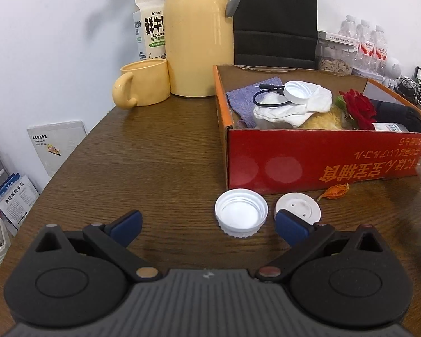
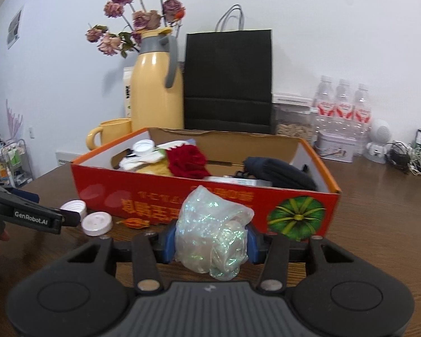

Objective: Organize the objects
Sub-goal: 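Lower the left tool and close it on the white ridged cap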

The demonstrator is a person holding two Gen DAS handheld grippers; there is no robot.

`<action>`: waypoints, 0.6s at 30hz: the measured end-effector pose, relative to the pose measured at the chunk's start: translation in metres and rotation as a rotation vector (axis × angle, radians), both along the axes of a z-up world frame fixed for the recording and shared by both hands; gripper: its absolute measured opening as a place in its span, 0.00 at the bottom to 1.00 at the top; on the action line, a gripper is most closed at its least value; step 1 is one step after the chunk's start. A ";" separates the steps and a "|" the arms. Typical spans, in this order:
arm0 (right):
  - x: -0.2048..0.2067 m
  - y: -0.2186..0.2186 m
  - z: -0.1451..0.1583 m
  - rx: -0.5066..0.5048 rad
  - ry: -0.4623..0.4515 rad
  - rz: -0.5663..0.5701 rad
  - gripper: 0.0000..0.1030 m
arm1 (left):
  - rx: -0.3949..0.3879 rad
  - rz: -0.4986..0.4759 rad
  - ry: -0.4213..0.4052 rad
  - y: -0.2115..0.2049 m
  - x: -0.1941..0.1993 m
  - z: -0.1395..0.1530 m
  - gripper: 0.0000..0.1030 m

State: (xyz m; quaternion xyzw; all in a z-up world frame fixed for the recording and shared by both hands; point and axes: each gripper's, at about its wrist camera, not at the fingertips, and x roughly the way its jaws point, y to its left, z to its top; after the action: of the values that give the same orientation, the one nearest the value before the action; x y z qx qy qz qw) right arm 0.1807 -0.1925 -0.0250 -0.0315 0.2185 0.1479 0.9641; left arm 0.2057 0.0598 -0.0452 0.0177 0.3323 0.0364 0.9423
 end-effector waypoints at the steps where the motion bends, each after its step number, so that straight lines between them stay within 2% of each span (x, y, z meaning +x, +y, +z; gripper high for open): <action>1: 0.000 -0.003 -0.001 0.000 0.001 -0.006 0.45 | 0.000 0.004 0.000 0.000 0.001 -0.001 1.00; 6: -0.001 -0.014 -0.002 0.002 0.003 -0.025 0.44 | -0.006 0.006 0.000 0.000 0.003 -0.003 1.00; 9: -0.001 -0.014 -0.002 0.004 0.000 -0.019 0.44 | -0.016 -0.005 -0.002 0.000 0.005 -0.004 0.94; 11: -0.002 -0.013 -0.002 0.002 -0.003 -0.013 0.44 | -0.027 -0.017 0.001 -0.001 0.006 -0.005 0.79; 12: -0.002 -0.013 -0.002 0.001 -0.004 -0.011 0.44 | -0.041 -0.030 -0.002 -0.001 0.006 -0.005 0.76; 13: -0.003 -0.013 -0.002 0.001 -0.004 -0.010 0.44 | -0.040 -0.040 -0.005 -0.003 0.005 -0.004 0.67; 14: -0.003 -0.013 -0.002 0.001 -0.005 -0.009 0.44 | -0.040 -0.047 -0.009 -0.005 0.004 -0.003 0.51; 15: -0.003 -0.013 -0.002 0.001 -0.005 -0.008 0.44 | -0.046 -0.053 -0.014 -0.006 0.003 -0.002 0.42; 18: -0.003 -0.012 -0.002 0.000 -0.005 -0.006 0.44 | -0.057 -0.062 -0.025 -0.008 0.000 -0.001 0.40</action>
State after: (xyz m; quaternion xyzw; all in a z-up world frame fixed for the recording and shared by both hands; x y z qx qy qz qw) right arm 0.1773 -0.2040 -0.0271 -0.0313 0.2161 0.1452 0.9650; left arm 0.2058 0.0514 -0.0463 0.0008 0.3209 -0.0018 0.9471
